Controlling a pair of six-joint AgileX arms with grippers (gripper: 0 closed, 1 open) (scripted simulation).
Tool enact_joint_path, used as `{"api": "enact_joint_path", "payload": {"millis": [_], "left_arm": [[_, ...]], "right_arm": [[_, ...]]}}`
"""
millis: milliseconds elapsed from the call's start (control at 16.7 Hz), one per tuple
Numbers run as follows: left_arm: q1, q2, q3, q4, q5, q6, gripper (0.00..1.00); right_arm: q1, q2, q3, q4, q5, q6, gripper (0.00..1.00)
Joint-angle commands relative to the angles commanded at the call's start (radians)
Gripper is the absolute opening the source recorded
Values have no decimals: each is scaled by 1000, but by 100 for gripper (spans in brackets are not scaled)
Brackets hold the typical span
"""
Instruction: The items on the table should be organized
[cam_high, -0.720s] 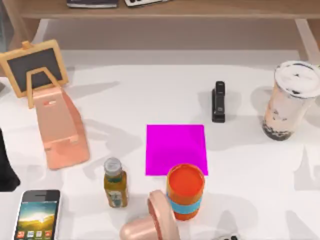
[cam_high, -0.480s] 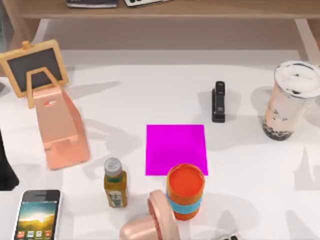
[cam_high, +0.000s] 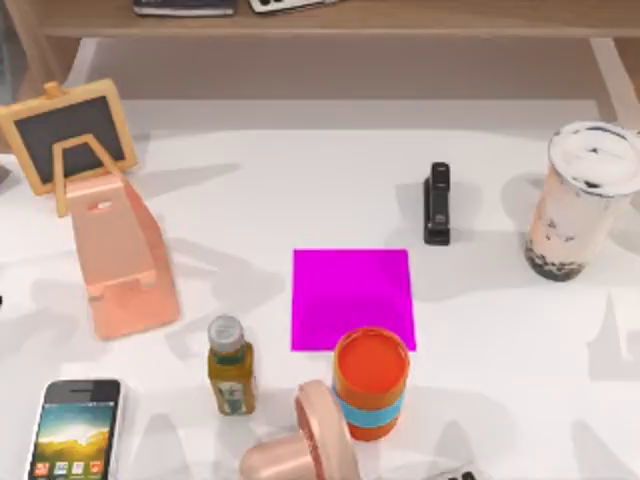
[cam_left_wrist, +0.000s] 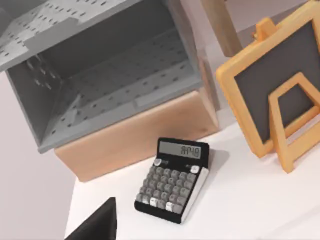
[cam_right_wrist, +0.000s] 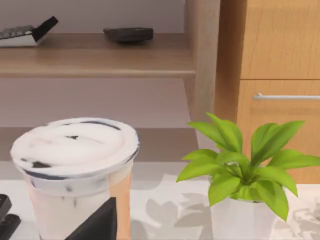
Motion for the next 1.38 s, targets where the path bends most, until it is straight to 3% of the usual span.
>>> {"api": "enact_joint_path", "payload": {"millis": [900,1140,1380], "left_arm": [[199,1237,994,-715,13,1526,100],[247,1488,1187,-857,24,1827,100],[273,1631,1296,-939,32,1998,100]], "right_arm": [[0,0,0,0,0,0,100],[0,0,0,0,0,0,100],[0,0,0,0,0,0,100]]}}
